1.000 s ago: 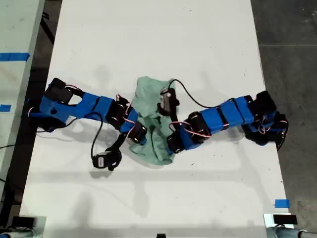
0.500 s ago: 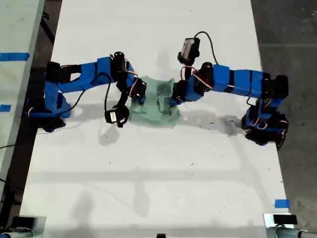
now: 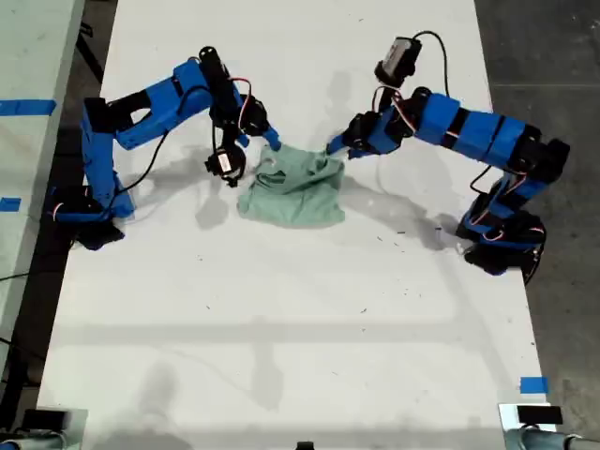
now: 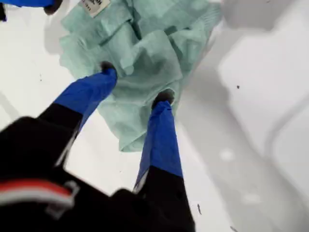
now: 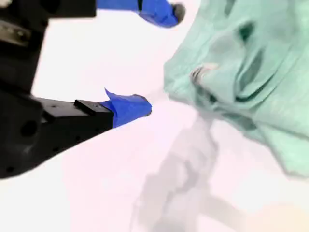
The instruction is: Fold tshirt
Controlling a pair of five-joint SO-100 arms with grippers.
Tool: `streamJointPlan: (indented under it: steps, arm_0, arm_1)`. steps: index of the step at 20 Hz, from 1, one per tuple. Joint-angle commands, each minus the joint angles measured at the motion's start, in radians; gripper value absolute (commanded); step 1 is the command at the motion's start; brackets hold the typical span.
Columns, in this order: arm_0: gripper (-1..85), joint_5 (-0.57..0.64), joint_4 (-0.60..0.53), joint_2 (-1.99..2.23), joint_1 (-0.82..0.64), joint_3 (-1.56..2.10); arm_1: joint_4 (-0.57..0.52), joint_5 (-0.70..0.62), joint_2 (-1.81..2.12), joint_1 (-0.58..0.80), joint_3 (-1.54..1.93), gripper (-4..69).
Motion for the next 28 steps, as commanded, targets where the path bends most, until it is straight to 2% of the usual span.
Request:
streamJointPlan:
  steps: [1, 2, 3, 6, 10, 12, 13, 15, 17, 18, 19, 20, 21, 22, 24, 26, 28]
  arm_0:
    - [28.7, 0.031, 0.038, 0.138, -0.143, 0.054]
    - [28.7, 0.041, 0.035, 0.19, -0.176, 0.118]
    - [28.7, 0.055, 0.015, 0.258, -0.199, 0.204]
    - [26.1, 0.054, -0.186, 0.551, -0.196, 0.64]
    - [13.6, -0.058, -0.374, 0.931, -0.071, 1.187]
    - [1.8, -0.16, -0.471, 1.175, 0.025, 1.463]
    - [0.1, -0.204, -0.532, 1.33, 0.075, 1.617]
    - [0.1, -0.328, -0.528, 1.649, 0.133, 1.896]
    - [0.1, -0.334, -0.491, 2.0, 0.169, 2.098]
    - [0.1, -0.334, -0.433, 2.229, 0.179, 2.206]
    - [0.1, -0.345, -0.339, 2.187, 0.152, 2.192]
    - [0.6, -0.337, -0.295, 2.214, 0.146, 2.203]
    - [0.4, -0.339, -0.287, 2.217, 0.16, 2.201]
    - [1.3, -0.337, -0.273, 2.217, 0.176, 2.2]
    - [3.3, -0.337, -0.227, 2.218, 0.201, 2.2]
    - [4.5, -0.337, -0.227, 2.218, 0.216, 2.198]
    - [4.5, -0.337, -0.227, 2.218, 0.219, 2.198]
  arm_1:
    - [-0.009, -0.02, 0.176, 0.13, 0.071, 22.7]
    - [-0.003, -0.029, 0.238, 0.166, 0.126, 21.9]
    - [-0.006, -0.063, 0.302, 0.184, 0.189, 24.7]
    - [-0.009, -0.044, 0.515, 0.184, 0.405, 21.5]
    - [-0.011, 0.086, 0.928, 0.109, 0.785, 15.7]
    - [0.034, 0.196, 1.187, 0.046, 0.951, 13.7]
    - [0.067, 0.249, 1.321, 0.006, 1.022, 12.1]
    - [0.146, 0.362, 1.577, -0.075, 1.155, 10.2]
    - [0.143, 0.499, 1.641, -0.166, 1.262, 8.6]
    - [0.12, 0.525, 1.644, -0.199, 1.312, 8.5]
    - [0.104, 0.523, 1.637, -0.219, 1.316, 8.6]
    - [0.103, 0.548, 1.641, -0.219, 1.318, 8.5]
    - [0.1, 0.543, 1.641, -0.207, 1.319, 7.5]
    - [0.097, 0.468, 1.641, -0.201, 1.319, 7.5]
    - [0.098, 0.222, 1.641, -0.195, 1.319, 7.5]
    - [0.098, -0.084, 1.641, -0.199, 1.319, 7.3]
    - [0.1, -0.13, 1.643, -0.209, 1.319, 6.8]
